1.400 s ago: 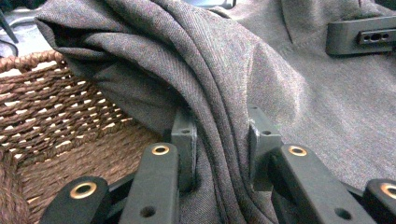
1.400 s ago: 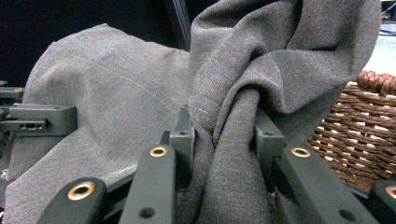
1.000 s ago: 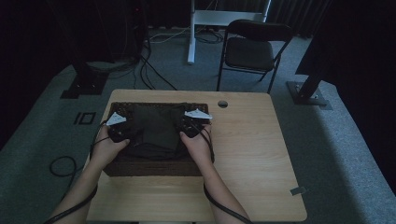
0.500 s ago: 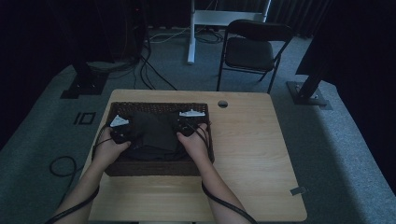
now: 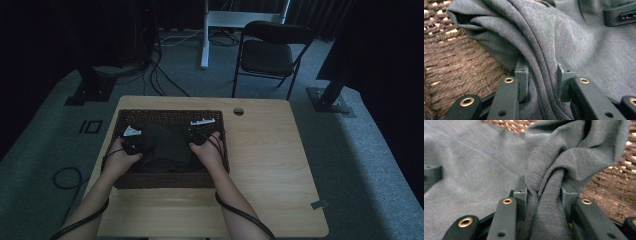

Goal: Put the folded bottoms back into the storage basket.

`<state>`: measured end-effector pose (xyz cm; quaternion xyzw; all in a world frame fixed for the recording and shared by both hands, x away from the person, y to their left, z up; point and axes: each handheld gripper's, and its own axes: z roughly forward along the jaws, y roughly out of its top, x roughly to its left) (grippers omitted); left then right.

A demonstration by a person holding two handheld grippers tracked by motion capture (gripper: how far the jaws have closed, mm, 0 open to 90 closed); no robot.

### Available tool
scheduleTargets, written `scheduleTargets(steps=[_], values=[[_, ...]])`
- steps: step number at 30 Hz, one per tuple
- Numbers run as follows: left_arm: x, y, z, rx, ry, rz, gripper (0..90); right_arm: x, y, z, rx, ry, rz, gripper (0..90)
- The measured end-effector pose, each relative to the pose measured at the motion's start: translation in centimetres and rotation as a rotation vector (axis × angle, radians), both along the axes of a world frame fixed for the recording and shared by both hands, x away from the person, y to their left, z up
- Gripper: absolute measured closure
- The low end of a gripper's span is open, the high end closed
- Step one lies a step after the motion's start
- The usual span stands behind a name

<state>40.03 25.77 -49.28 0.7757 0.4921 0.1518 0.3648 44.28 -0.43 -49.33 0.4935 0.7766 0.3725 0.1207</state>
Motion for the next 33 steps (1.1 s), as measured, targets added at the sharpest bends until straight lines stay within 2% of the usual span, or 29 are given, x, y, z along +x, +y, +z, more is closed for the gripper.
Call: scheduleTargets(steps=[1, 2, 7, 8, 9, 10, 11, 12, 13, 14, 15, 16, 17, 18, 19, 21, 24, 25, 26, 28, 31, 33], values=[[0.0, 0.0, -0.2, 0.009, 0.009, 0.002, 69.3, 0.0, 0.0, 0.0, 0.0, 0.0, 0.0, 65.9], [0.0, 0.0, -0.3, 0.015, 0.025, 0.008, 68.6, 0.0, -0.1, -0.4, 0.003, 0.028, -0.018, 65.0], [0.1, -0.1, -0.6, 0.026, 0.055, 0.011, 67.1, 0.1, -0.2, -0.8, -0.001, 0.058, -0.03, 62.8], [0.2, -0.2, -0.7, 0.039, 0.059, 0.01, 66.1, 0.1, -0.2, -0.9, -0.005, 0.061, -0.032, 58.4], [0.2, -0.2, -0.7, 0.039, 0.059, 0.01, 64.7, 0.1, -0.2, -0.9, -0.005, 0.061, -0.032, 58.4], [0.2, -0.1, -0.8, 0.041, 0.059, 0.014, 61.6, 0.2, -0.2, -1.0, -0.016, 0.05, -0.03, 47.5], [0.2, -0.1, -0.8, 0.041, 0.059, 0.014, 59.5, 0.2, -0.2, -1.0, -0.016, 0.05, -0.03, 47.5], [0.3, -0.1, -0.7, 0.04, 0.041, 0.022, 54.7, 0.3, -0.4, -1.0, -0.035, 0.037, -0.009, 37.8], [0.3, -0.1, -0.7, 0.04, 0.041, 0.022, 49.7, 0.3, -0.4, -1.0, -0.035, 0.037, -0.009, 37.8], [0.3, -0.1, -0.7, 0.056, 0.017, 0.027, 49.7, 0.3, -0.5, -1.0, -0.036, 0.032, -0.003, 35.7], [0.4, 0.0, -0.7, 0.067, 0.001, 0.03, 41.0, 0.4, -0.7, -1.0, -0.03, 0.016, -0.001, 31.1], [0.4, 0.0, -0.6, 0.069, -0.008, 0.042, 37.5, 0.4, -0.8, -1.0, -0.03, 0.008, -0.002, 28.2], [0.4, 0.1, -0.5, 0.061, -0.001, 0.047, 37.1, 0.3, -0.8, -1.0, -0.043, 0.005, -0.007, 27.7], [0.5, 0.2, -0.3, 0.039, 0.002, 0.075, 29.6, 0.3, -0.9, -0.8, -0.056, -0.013, 0.007, 22.1], [0.5, 0.2, -0.3, 0.039, 0.002, 0.075, 27.5, 0.3, -0.9, -0.8, -0.056, -0.013, 0.007, 22.1], [0.6, 0.2, 0.0, 0.039, -0.016, 0.088, 27.2, 0.2, -1.1, -0.5, -0.069, -0.039, -0.002, 19.6], [0.4, -0.3, 0.3, 0.026, -0.028, 0.083, 23.2, 0.2, -1.3, -0.2, -0.071, -0.029, -0.02, 19.6], [0.4, -0.4, 0.5, 0.027, -0.036, 0.076, 19.5, 0.2, -1.7, 0.5, -0.031, -0.055, -0.019, 20.2], [0.3, -0.6, 0.6, 0.025, -0.042, 0.076, 19.5, 0.1, -1.7, 0.7, -0.021, -0.073, -0.014, 18.3], [0.2, -0.9, 1.0, 0.024, -0.058, 0.073, 19.5, 0.1, -1.6, 1.3, -0.037, -0.119, -0.002, 18.3], [0.2, -1.1, 1.5, 0.014, -0.08, 0.075, 19.4, -0.1, -1.5, 2.2, 0.001, -0.13, 0.01, 18.4], [0.2, -1.2, 2.0, 0.012, -0.104, 0.077, 19.2, -0.1, -1.5, 2.7, 0.003, -0.147, 0.019, 17.6]])
